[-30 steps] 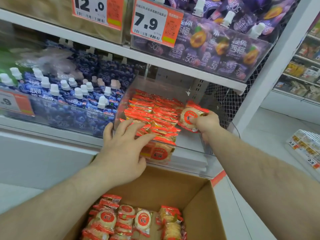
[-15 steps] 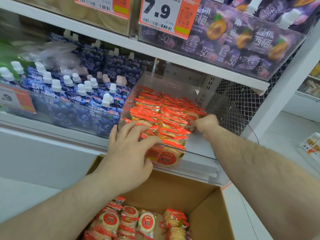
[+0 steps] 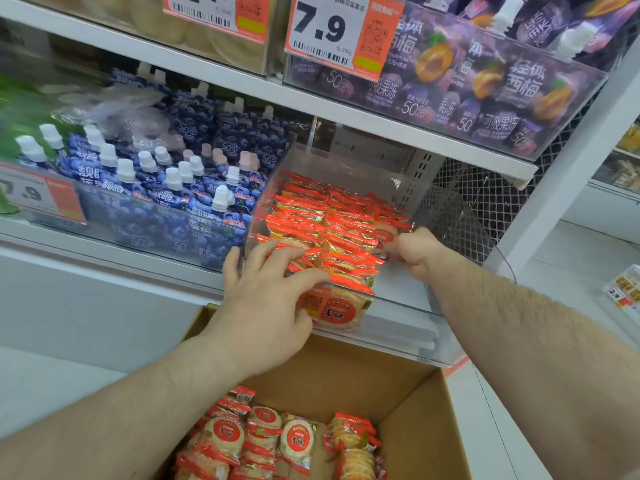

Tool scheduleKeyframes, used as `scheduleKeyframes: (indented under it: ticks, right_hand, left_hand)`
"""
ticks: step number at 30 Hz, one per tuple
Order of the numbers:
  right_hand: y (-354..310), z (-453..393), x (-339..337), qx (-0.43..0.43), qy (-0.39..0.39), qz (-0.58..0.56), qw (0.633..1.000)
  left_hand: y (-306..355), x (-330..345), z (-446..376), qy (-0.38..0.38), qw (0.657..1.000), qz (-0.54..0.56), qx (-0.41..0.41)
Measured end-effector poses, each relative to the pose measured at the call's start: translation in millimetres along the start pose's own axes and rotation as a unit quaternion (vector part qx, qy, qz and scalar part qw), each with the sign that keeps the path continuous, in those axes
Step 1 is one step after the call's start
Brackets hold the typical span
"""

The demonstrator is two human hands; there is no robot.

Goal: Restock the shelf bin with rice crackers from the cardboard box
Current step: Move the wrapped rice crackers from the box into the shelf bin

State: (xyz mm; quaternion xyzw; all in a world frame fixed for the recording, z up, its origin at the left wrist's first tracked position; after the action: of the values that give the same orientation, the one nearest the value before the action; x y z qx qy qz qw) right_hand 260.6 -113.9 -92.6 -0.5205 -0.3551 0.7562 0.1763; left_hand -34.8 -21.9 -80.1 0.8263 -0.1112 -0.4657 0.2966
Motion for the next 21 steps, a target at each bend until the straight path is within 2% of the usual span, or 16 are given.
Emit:
scheduleKeyframes:
  ticks: [7, 8, 10, 11, 12, 13, 14, 15, 16, 17, 18, 19, 21]
  right_hand:
    - [-11.0, 47.1, -21.7, -0.006, 0.053, 0.048, 0.997]
    - [-12.5, 52.3, -25.2, -0.013, 0.072, 0.07, 0.995]
    - [-19.2, 70.3, -33.6, -0.055, 0.16, 0.125, 0.978]
    - [-25.9, 86.5, -38.5, -0.116, 0.232, 0.151, 0.954]
    - [-37.7, 112.8, -40.2, -0.226, 0.309, 0.173, 0.907]
    - [-48.3, 144.0, -36.8, -0.358, 0.367, 0.181, 0.839]
    - [-55.0, 178.9, -27.6, -0.471, 0.385, 0.178, 0.773]
    - [-51.3, 202.1, -14.3, -0.556, 0.374, 0.172, 0.722]
    - [-45.1, 221.6, 1.9, -0.605, 0.346, 0.168, 0.697]
    - [-35.2, 232.0, 20.1, -0.626, 0.309, 0.168, 0.696]
    - [-22.7, 236.9, 39.3, -0.628, 0.271, 0.17, 0.709]
    - [-6.0, 232.8, 60.0, -0.612, 0.232, 0.175, 0.735]
    - [31.7, 213.1, 100.8, -0.533, 0.15, 0.194, 0.81]
  left_hand:
    - [13.9, -9.8, 1.0, 0.069, 0.995, 0.007, 0.072]
    - [18.3, -12.9, 1.8, 0.088, 0.991, 0.023, 0.099]
    - [25.9, -14.8, 6.2, 0.099, 0.98, 0.065, 0.163]
    - [28.5, -13.3, 9.1, 0.08, 0.976, 0.084, 0.185]
    - [29.5, -9.2, 11.7, 0.045, 0.976, 0.097, 0.191]
    - [28.6, -3.1, 14.3, -0.005, 0.979, 0.099, 0.177]
    - [24.9, 5.4, 16.9, -0.068, 0.983, 0.089, 0.143]
    - [18.7, 15.5, 19.9, -0.132, 0.983, 0.067, 0.107]
    - [11.5, 25.3, 23.4, -0.191, 0.978, 0.038, 0.075]
    - [4.0, 34.2, 27.1, -0.242, 0.969, 0.014, 0.048]
    - [-3.4, 41.2, 31.3, -0.281, 0.959, -0.002, 0.023]
    - [-10.1, 45.9, 35.4, -0.308, 0.951, -0.01, 0.0]
    - [-23.9, 52.1, 41.7, -0.341, 0.939, -0.02, -0.04]
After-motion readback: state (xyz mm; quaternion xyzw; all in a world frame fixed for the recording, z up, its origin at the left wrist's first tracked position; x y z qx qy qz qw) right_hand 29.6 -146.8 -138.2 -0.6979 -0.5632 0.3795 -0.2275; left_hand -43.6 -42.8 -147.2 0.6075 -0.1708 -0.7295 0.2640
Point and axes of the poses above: each hand's wrist, its own z-axis away from the middle knuckle, its own x-axis out of the palm, y = z × x, the point moved 5 cm from there along -z, towards the middle knuckle, and after that the axes turned 15 degrees about z, right-handed, at the moved point
